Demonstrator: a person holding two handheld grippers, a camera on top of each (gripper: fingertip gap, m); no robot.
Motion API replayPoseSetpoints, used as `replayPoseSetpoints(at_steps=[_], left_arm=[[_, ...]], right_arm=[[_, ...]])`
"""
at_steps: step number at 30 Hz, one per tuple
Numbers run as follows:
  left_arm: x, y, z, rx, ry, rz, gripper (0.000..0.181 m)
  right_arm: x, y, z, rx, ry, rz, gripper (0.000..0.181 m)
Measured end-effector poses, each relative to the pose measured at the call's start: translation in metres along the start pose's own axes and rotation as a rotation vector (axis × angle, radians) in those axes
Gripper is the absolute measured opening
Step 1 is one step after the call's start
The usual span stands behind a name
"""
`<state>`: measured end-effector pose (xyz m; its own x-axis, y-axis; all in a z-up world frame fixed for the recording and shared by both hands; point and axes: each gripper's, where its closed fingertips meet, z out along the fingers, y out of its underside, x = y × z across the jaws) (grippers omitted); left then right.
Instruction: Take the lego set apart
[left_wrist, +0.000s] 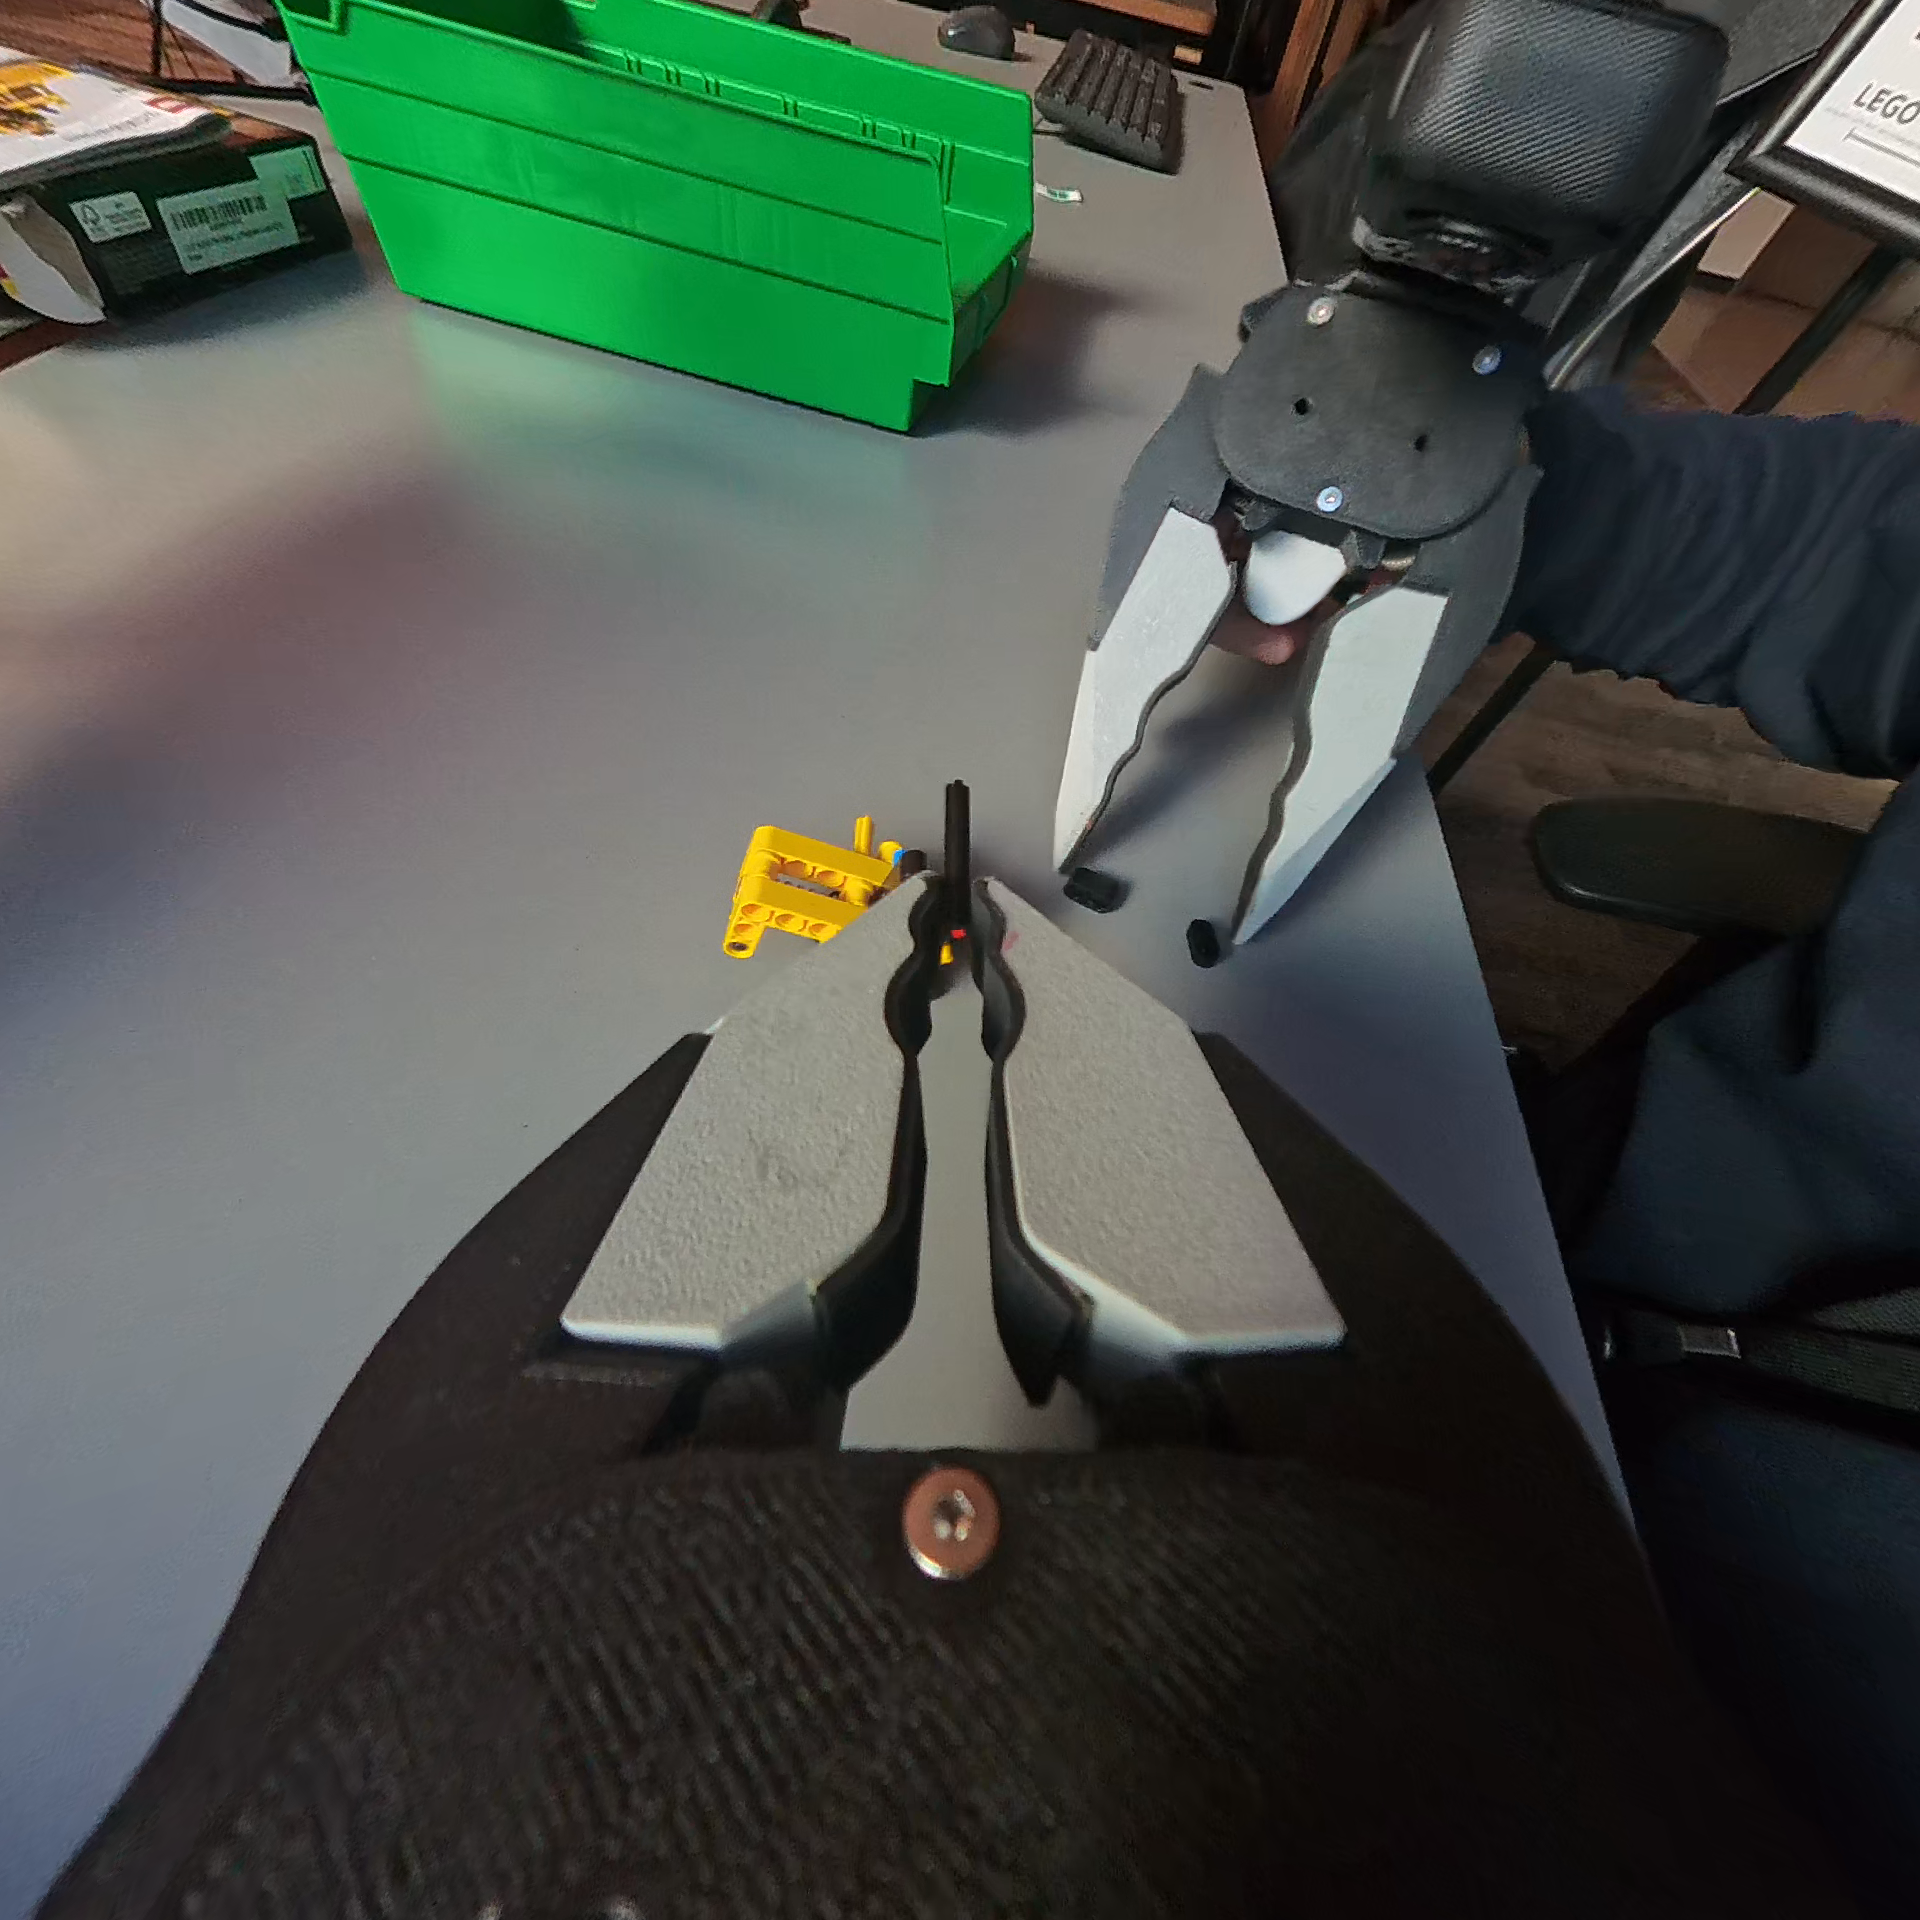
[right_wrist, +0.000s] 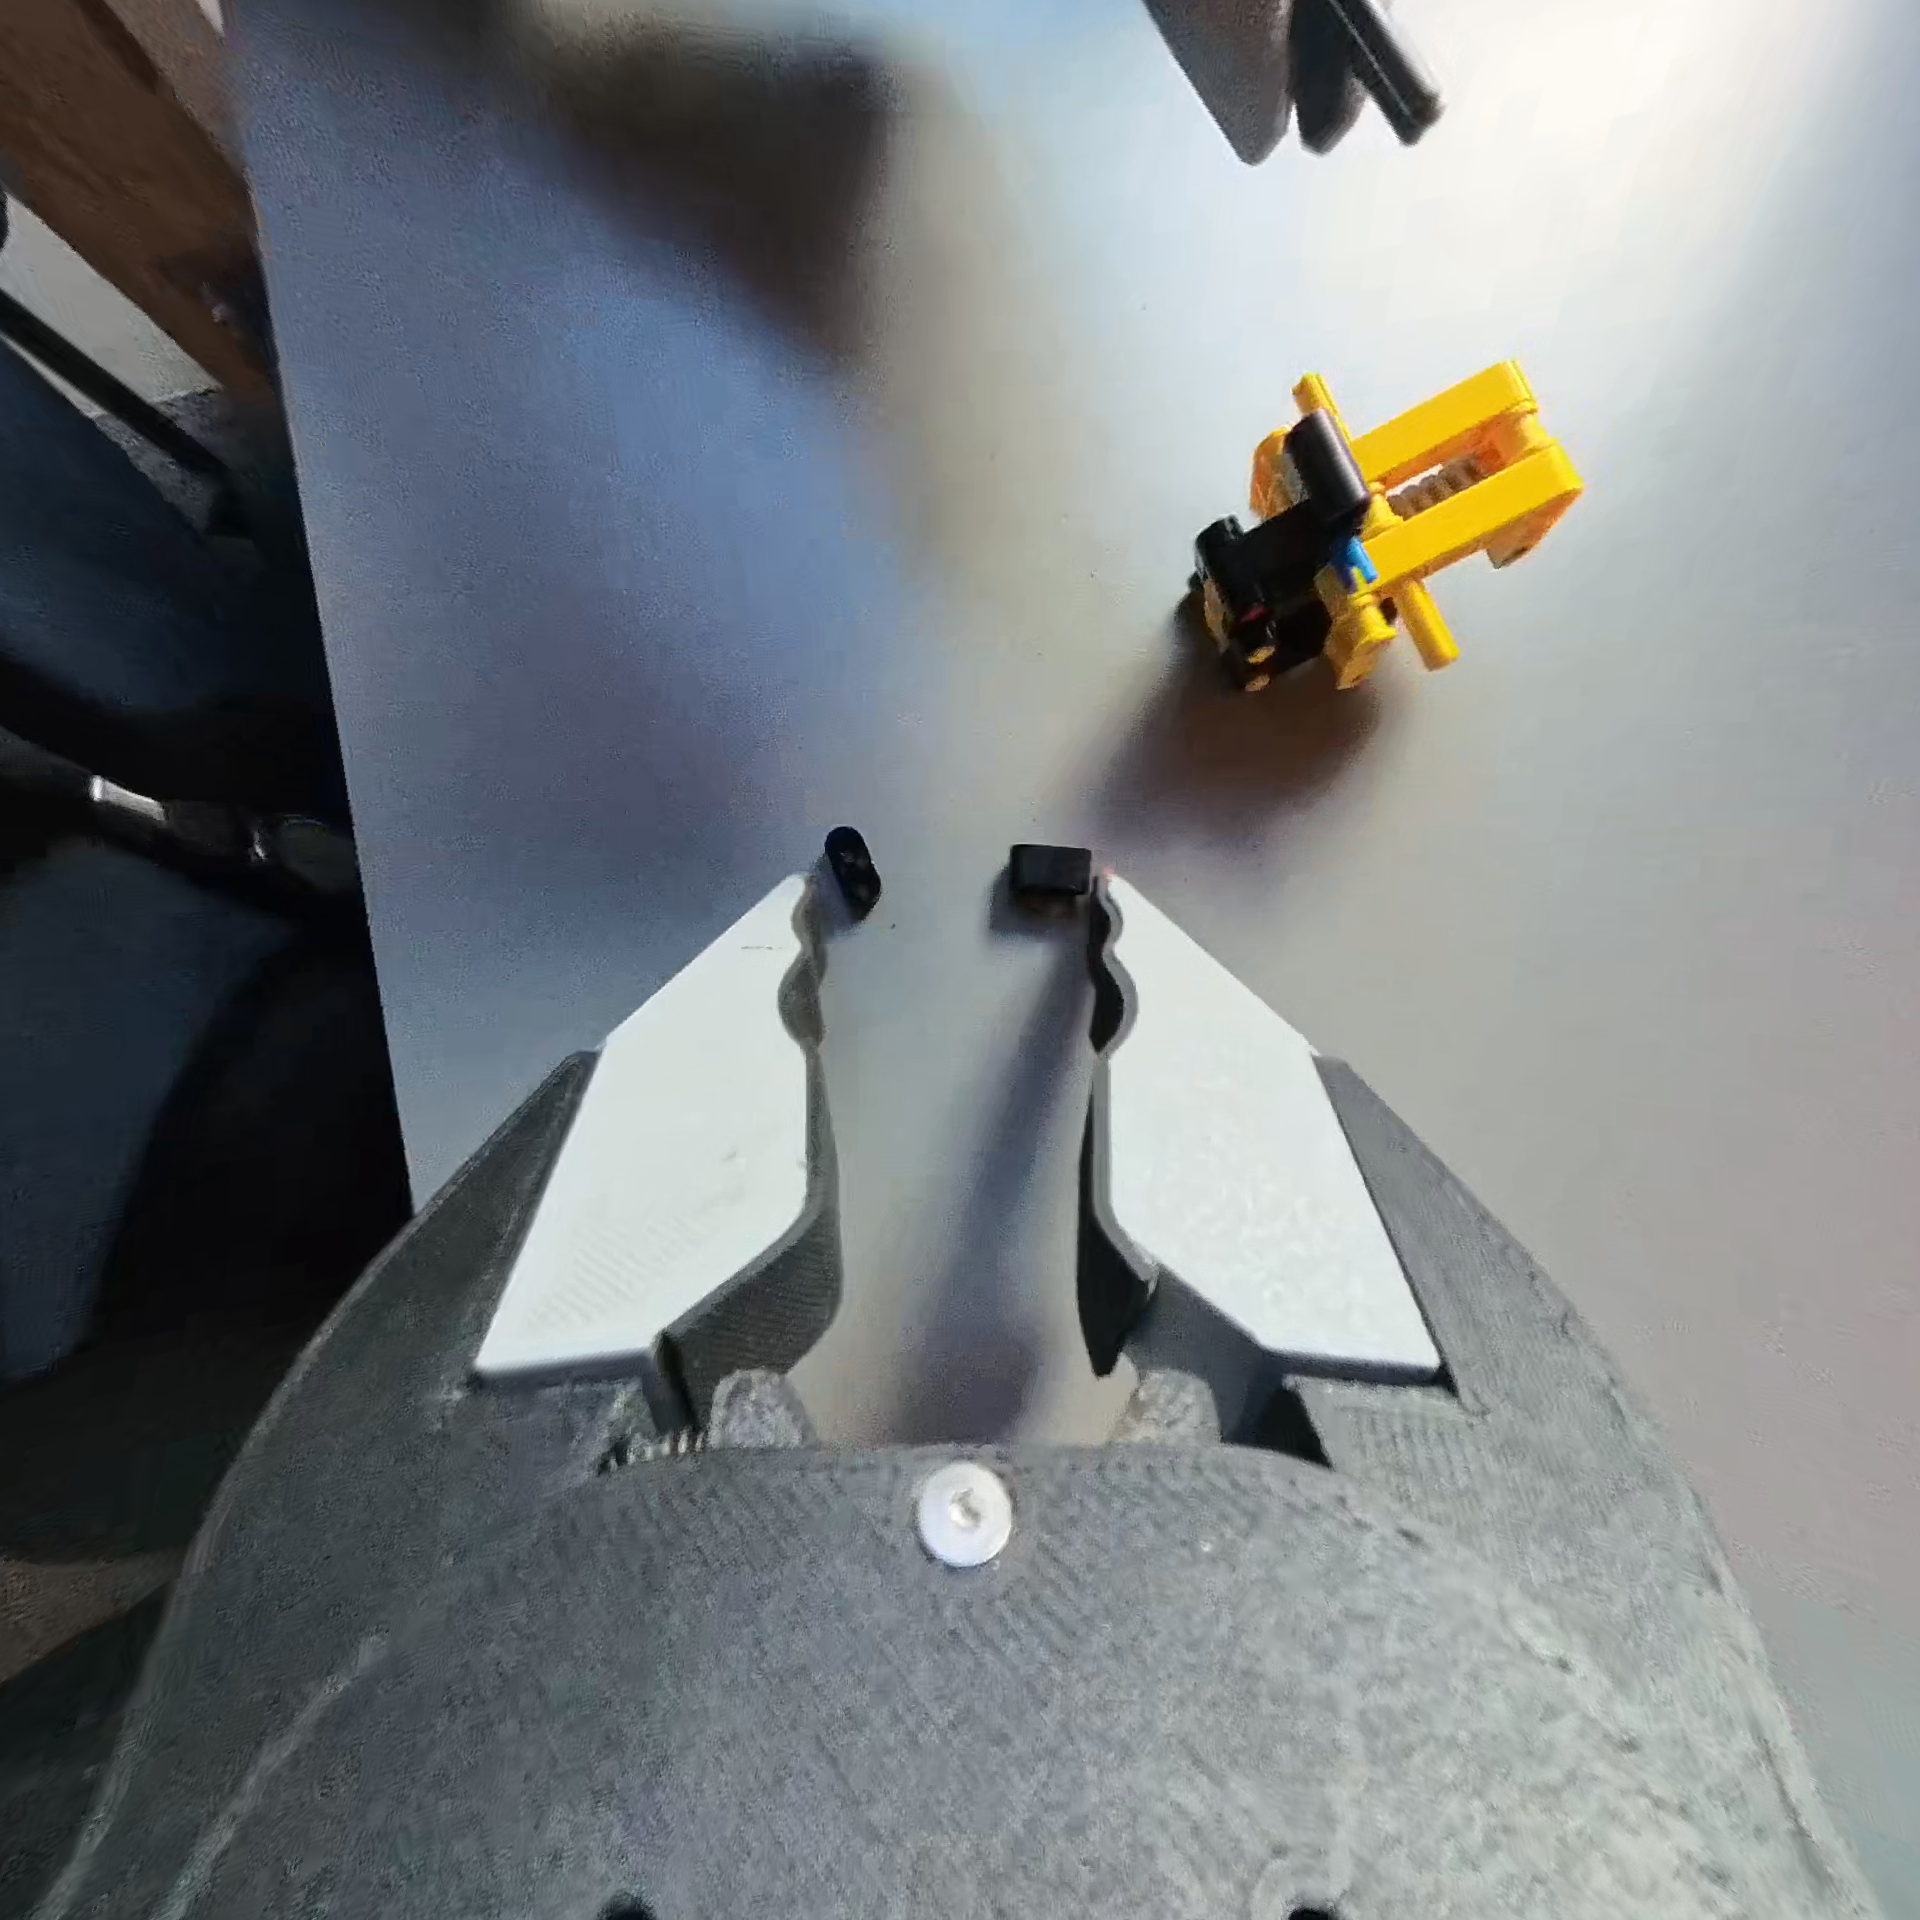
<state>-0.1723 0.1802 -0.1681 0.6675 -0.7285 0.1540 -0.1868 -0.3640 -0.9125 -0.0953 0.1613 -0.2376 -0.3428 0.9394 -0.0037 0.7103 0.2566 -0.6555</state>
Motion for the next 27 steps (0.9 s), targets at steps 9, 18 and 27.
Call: replayPoseSetpoints(at_steps=[9, 18, 27], left_arm=[[0.002, 0.000, 0.001, -0.005, 0.004, 0.007, 0.001], [0.004, 0.002, 0.003, -0.017, 0.012, 0.014, 0.002], [0.004, 0.003, 0.002, -0.018, 0.015, 0.010, 0.002]], right_arm=[[-0.022, -0.013, -0.001, 0.055, -0.057, -0.140, 0.036], [-0.014, -0.009, 0.007, 0.015, -0.029, -0.131, 0.032], [-0.010, -0.005, 0.005, 0.028, -0.044, -0.125, 0.009]])
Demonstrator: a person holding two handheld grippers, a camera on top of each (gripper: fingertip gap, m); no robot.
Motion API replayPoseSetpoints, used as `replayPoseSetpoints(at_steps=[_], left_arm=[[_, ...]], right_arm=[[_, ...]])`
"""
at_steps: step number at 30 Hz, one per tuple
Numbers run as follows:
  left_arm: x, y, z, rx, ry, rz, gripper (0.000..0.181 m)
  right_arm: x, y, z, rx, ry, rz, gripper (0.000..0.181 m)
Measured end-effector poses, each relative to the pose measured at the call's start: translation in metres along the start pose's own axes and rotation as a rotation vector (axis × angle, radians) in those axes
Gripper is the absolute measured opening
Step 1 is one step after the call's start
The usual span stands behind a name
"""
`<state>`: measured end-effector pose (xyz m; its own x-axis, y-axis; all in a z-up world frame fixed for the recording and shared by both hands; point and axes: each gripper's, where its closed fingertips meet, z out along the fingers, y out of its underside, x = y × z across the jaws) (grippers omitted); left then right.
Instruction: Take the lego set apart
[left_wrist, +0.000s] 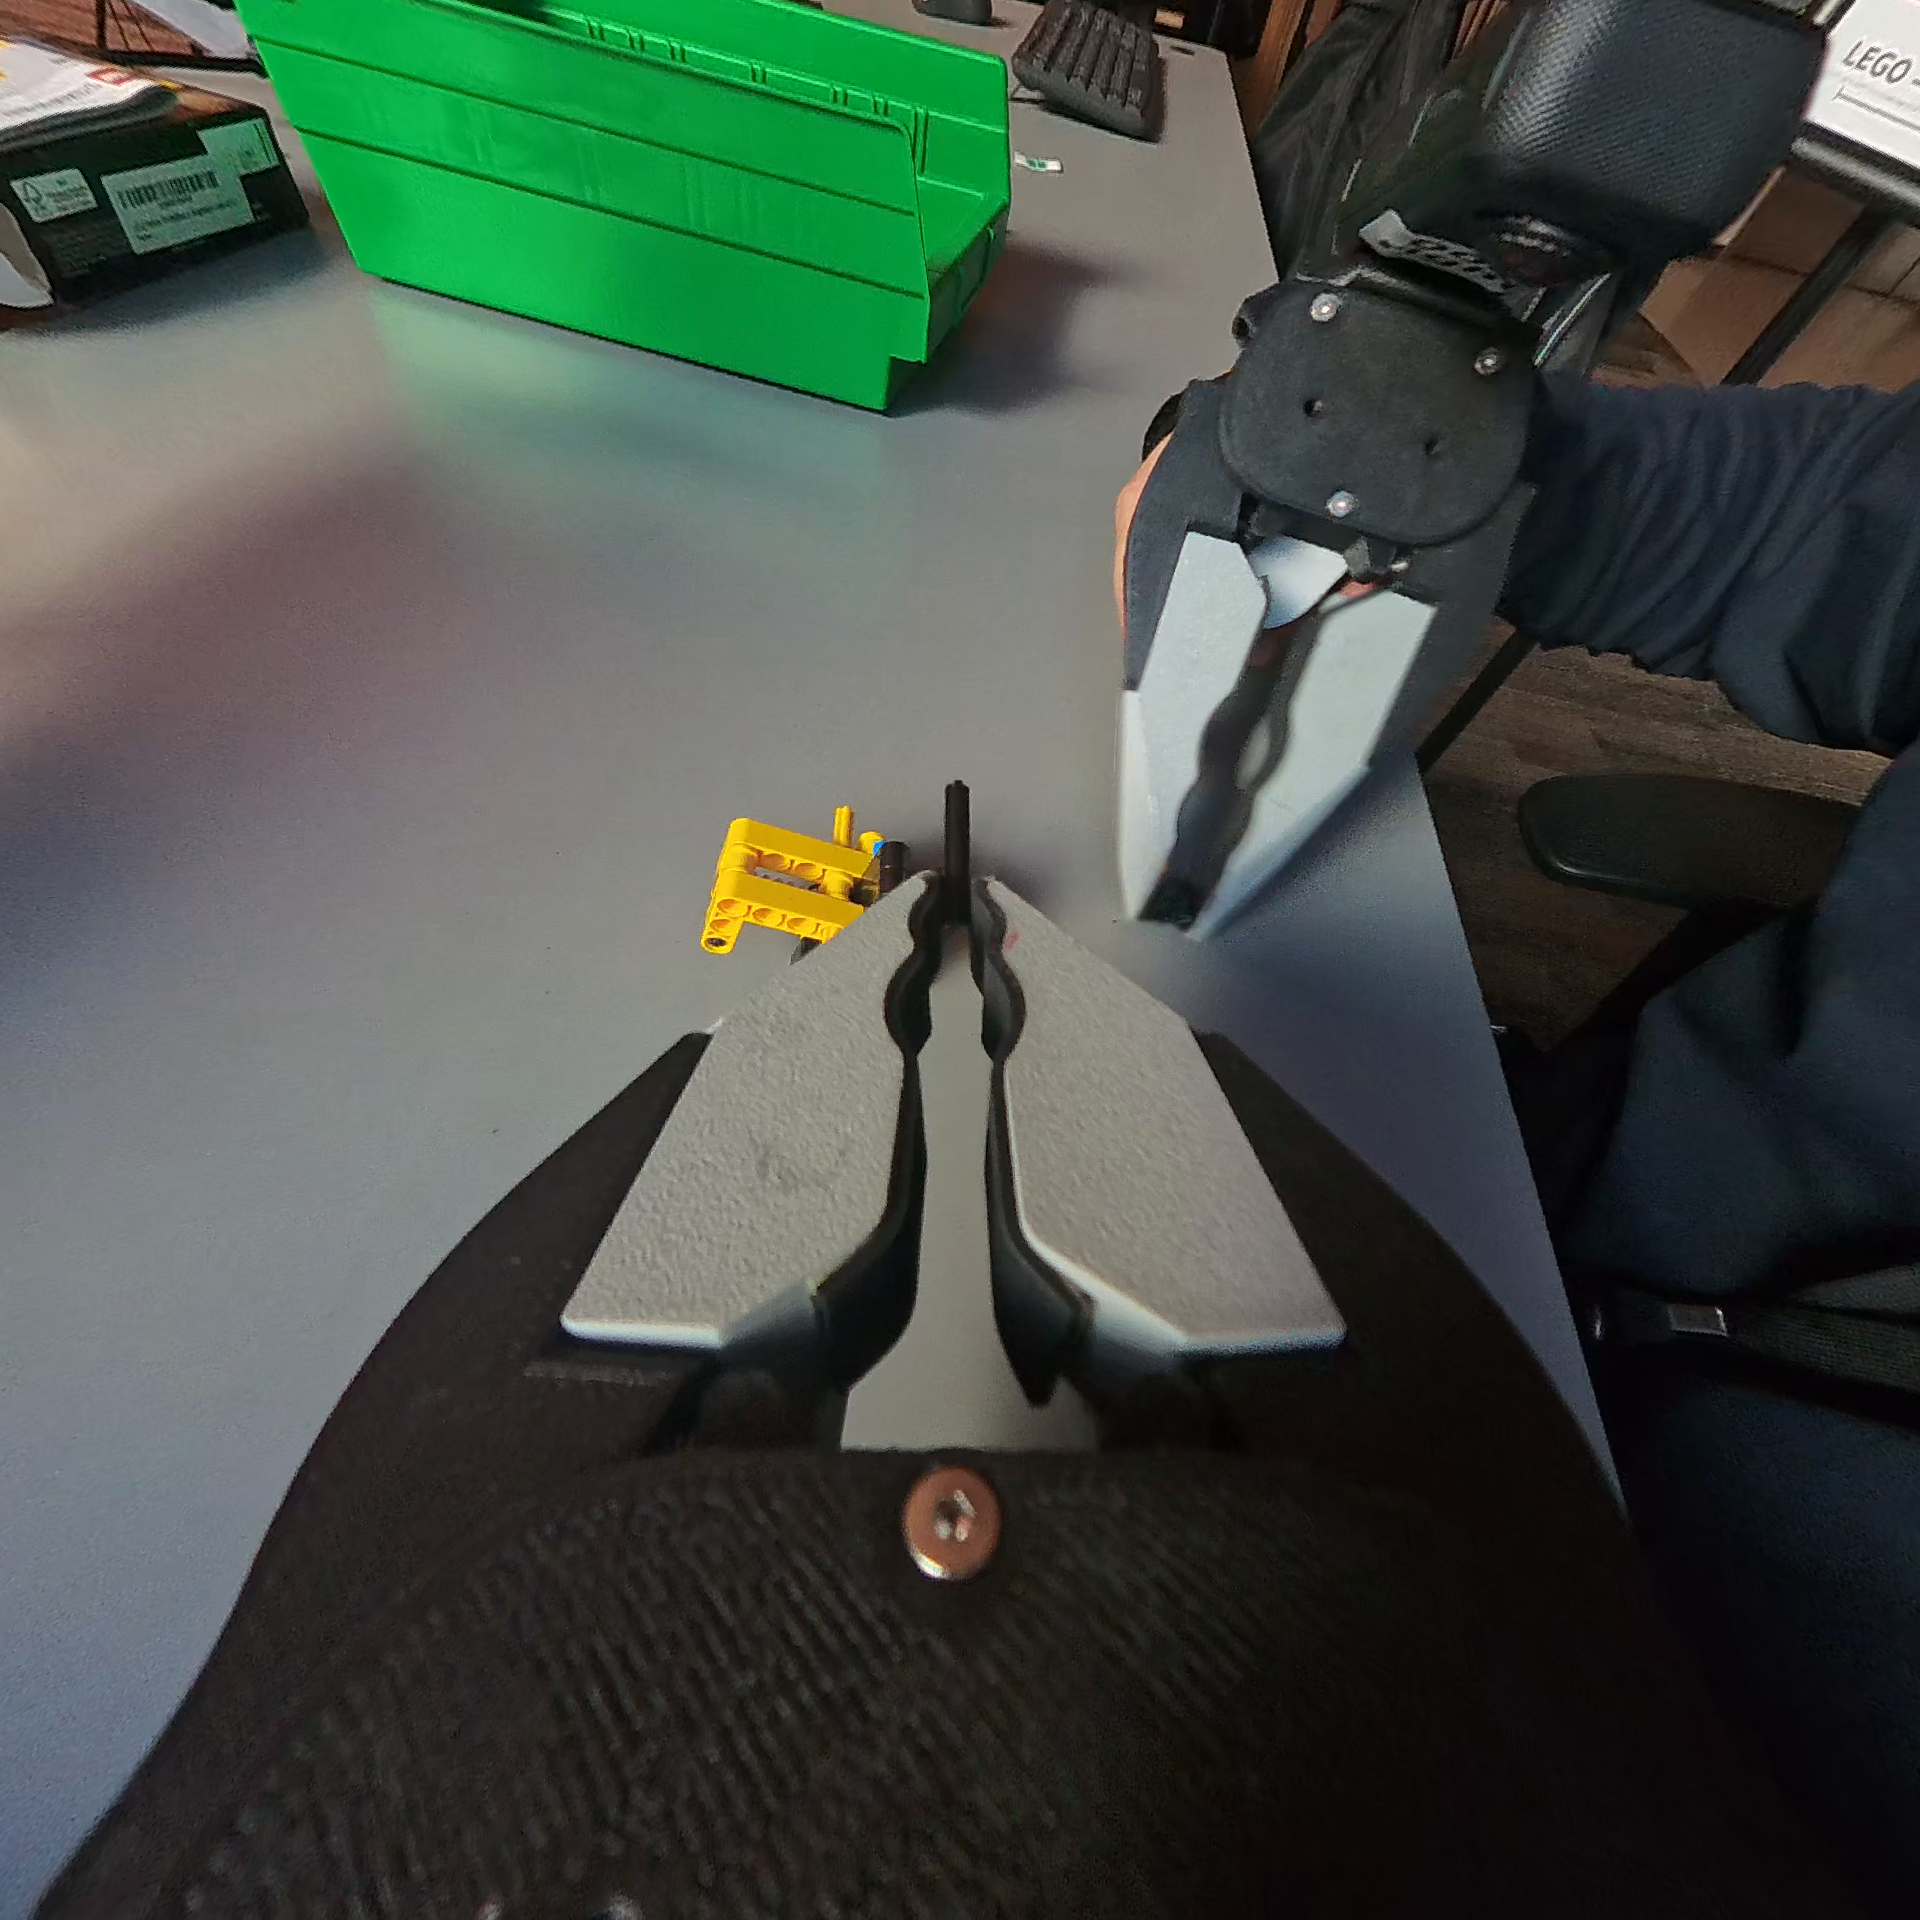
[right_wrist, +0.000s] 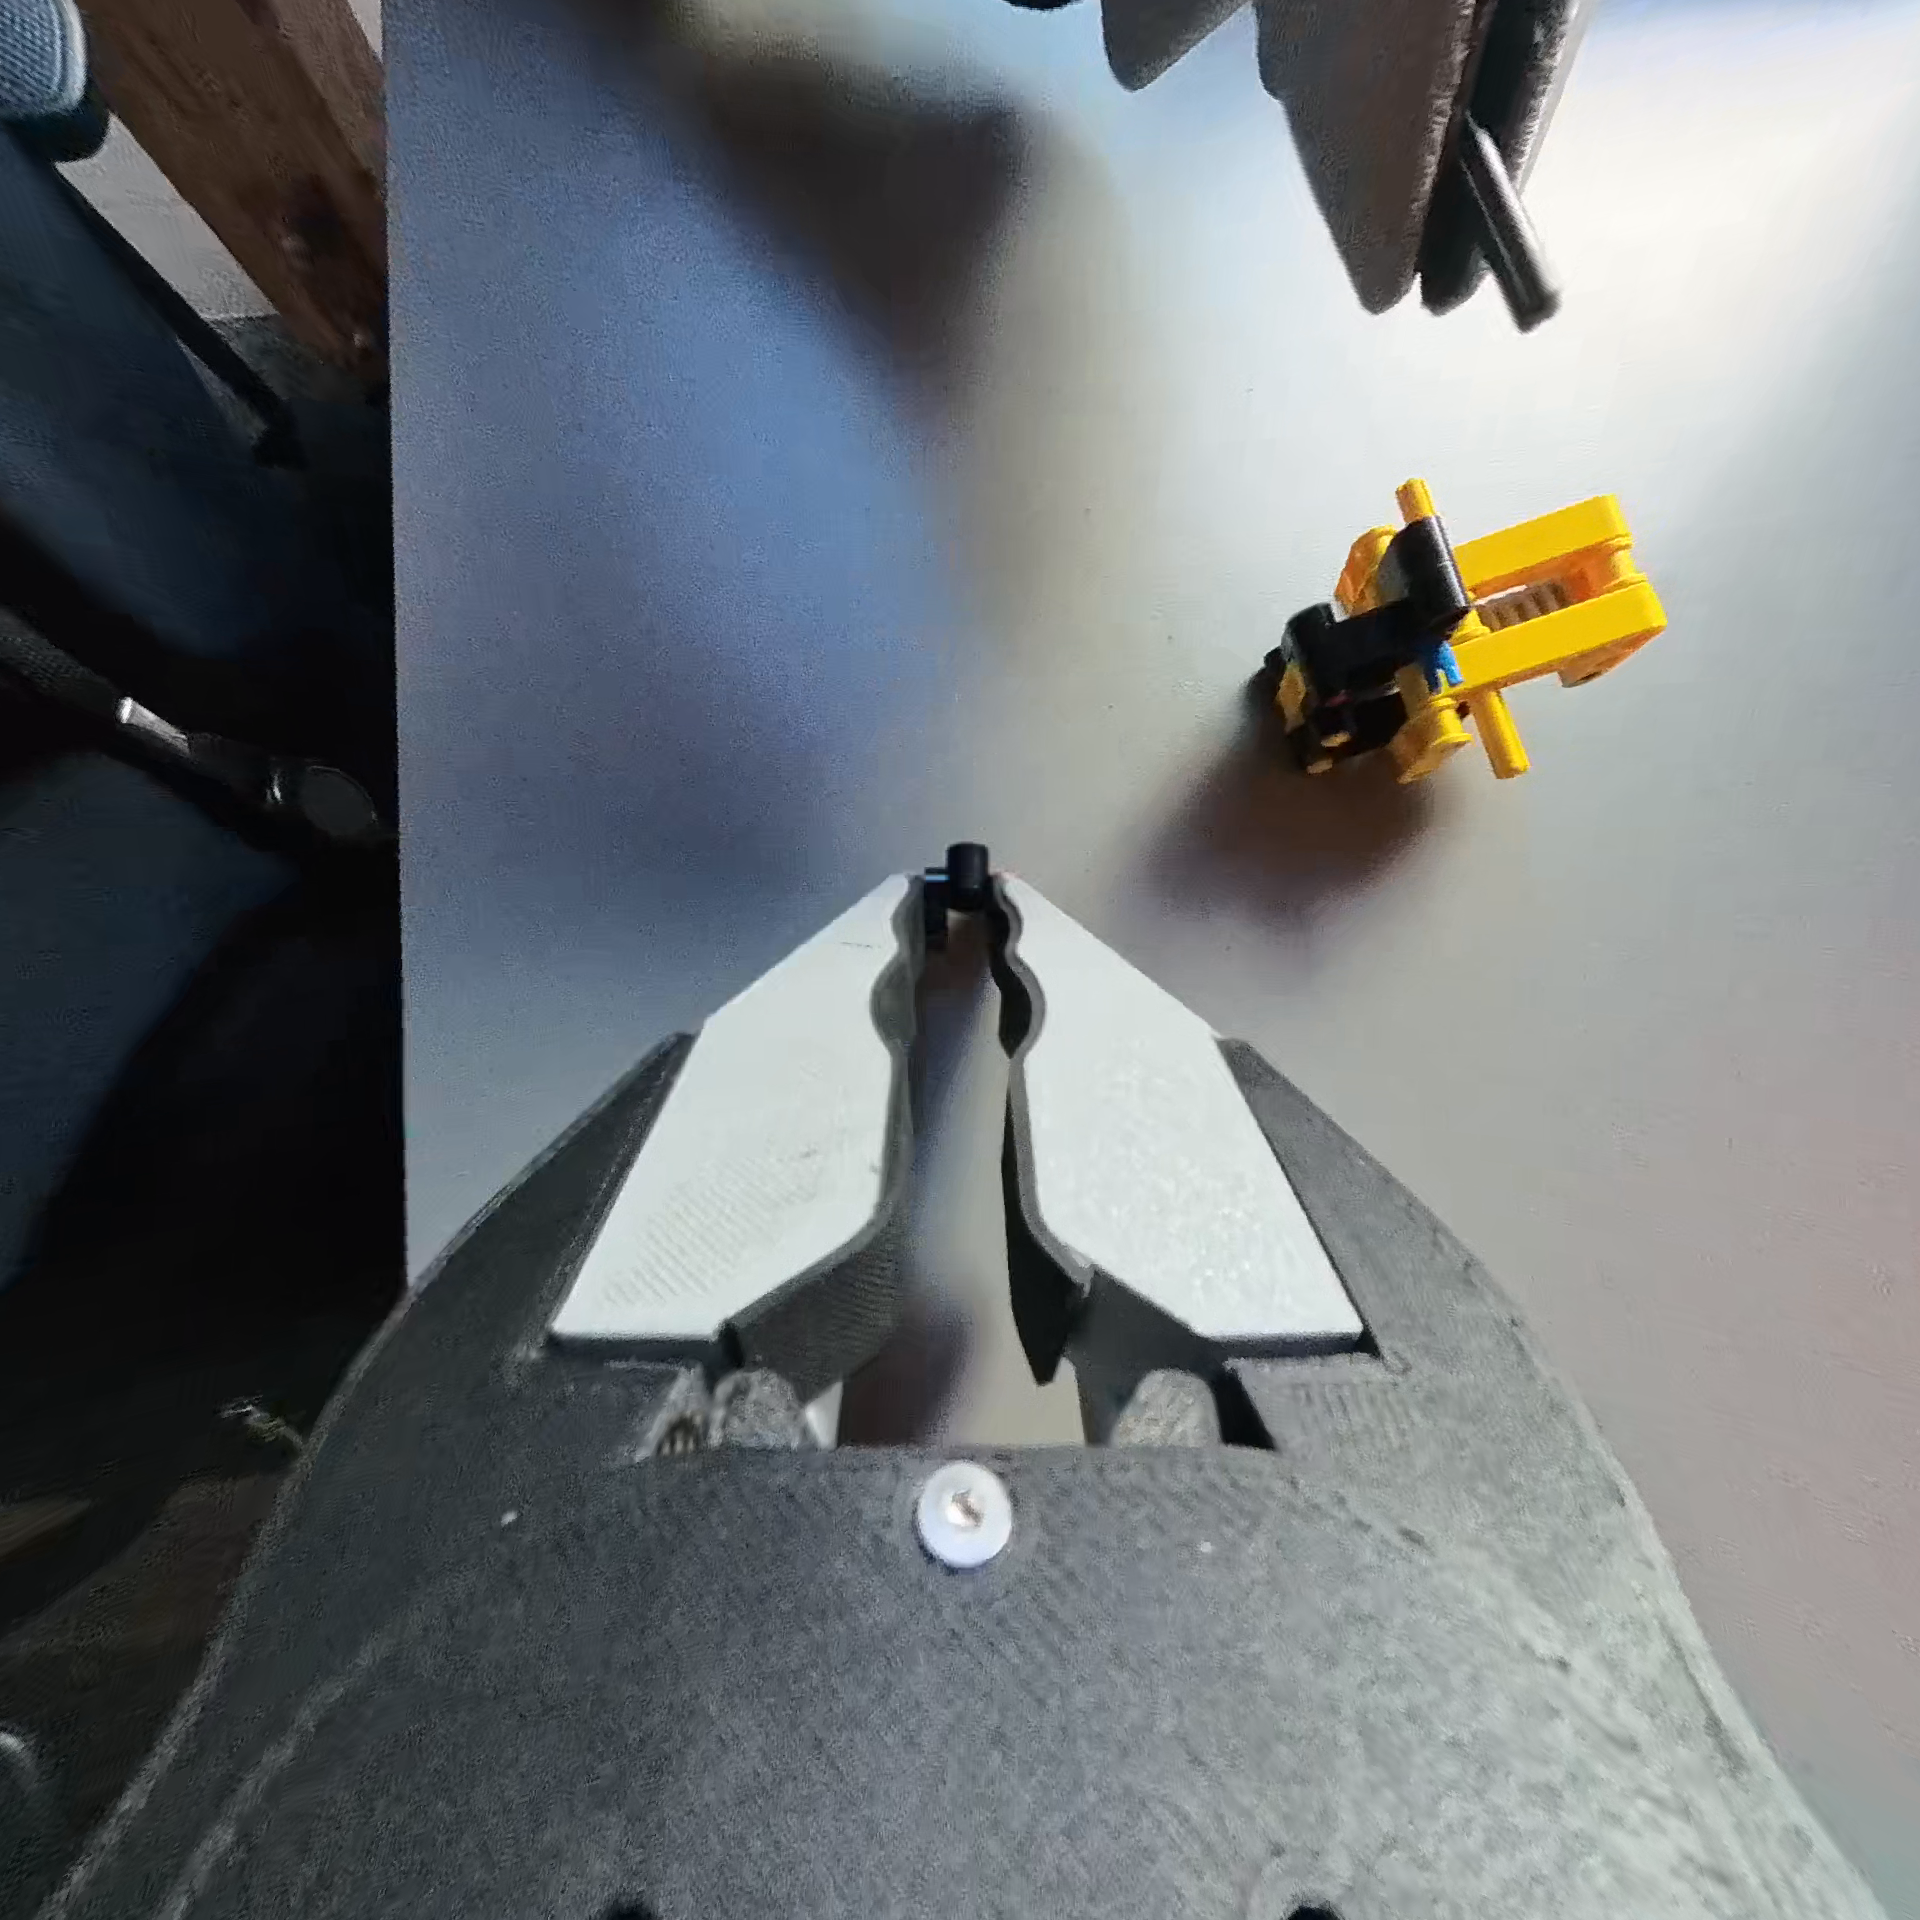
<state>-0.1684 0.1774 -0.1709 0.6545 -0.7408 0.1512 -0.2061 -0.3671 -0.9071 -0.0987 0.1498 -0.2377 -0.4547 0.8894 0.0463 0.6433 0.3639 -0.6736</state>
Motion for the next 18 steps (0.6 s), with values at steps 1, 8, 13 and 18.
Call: replayPoseSetpoints(at_steps=[1, 8, 13, 18], left_arm=[[0.000, 0.001, 0.000, -0.003, 0.001, 0.001, 0.002], [-0.001, 0.002, 0.001, -0.007, 0.005, -0.009, 0.001], [0.000, 0.003, 0.002, -0.011, 0.007, -0.008, 0.002], [0.000, 0.003, 0.002, -0.009, 0.006, -0.008, 0.001]], right_arm=[[0.002, 0.000, 0.000, 0.003, 0.010, -0.002, 0.009], [0.008, 0.004, -0.003, 0.021, 0.009, 0.034, 0.009], [0.009, 0.005, -0.004, 0.032, 0.009, 0.043, 0.009], [0.014, 0.003, -0.008, 0.049, 0.032, 0.056, 0.009]])
